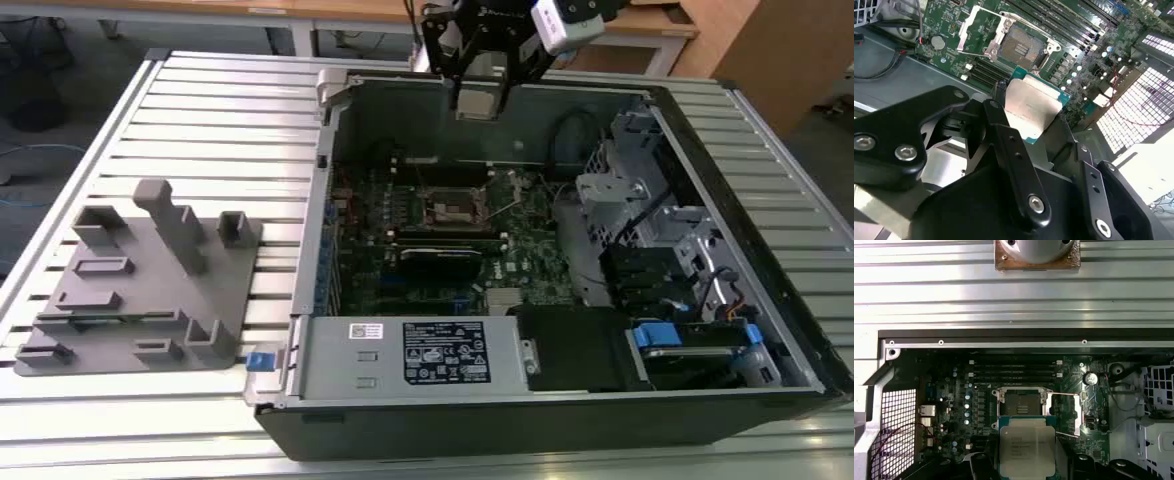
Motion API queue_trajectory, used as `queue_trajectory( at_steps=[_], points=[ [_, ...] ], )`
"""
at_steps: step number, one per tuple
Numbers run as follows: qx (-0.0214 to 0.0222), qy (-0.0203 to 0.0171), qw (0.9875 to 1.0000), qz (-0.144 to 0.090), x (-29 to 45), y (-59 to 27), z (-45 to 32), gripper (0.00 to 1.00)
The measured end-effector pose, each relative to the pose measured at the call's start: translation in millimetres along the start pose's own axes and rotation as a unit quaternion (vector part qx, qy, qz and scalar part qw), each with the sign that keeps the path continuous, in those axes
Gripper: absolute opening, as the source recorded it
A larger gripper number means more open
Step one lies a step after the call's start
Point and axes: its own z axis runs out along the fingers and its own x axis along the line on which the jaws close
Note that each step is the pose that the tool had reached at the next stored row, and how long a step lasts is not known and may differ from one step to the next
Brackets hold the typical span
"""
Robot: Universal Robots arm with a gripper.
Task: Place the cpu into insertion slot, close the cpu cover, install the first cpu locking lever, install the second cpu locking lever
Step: 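Place the cpu into insertion slot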
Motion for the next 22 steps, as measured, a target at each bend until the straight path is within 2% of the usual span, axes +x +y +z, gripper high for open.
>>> queue_trajectory(
  at_steps=[6, 15, 22],
  points=[
    [-0.0001, -0.0001, 1.0000, 0.000, 0.0, -0.1, 0.9, 0.54],
    [0.0000, 0.0000, 1.0000, 0.000, -0.2, -0.6, 7.5, 0.54],
    [0.0000, 0.0000, 1.0000, 0.000, -0.2, -0.7, 7.9, 0.54]
  ],
)
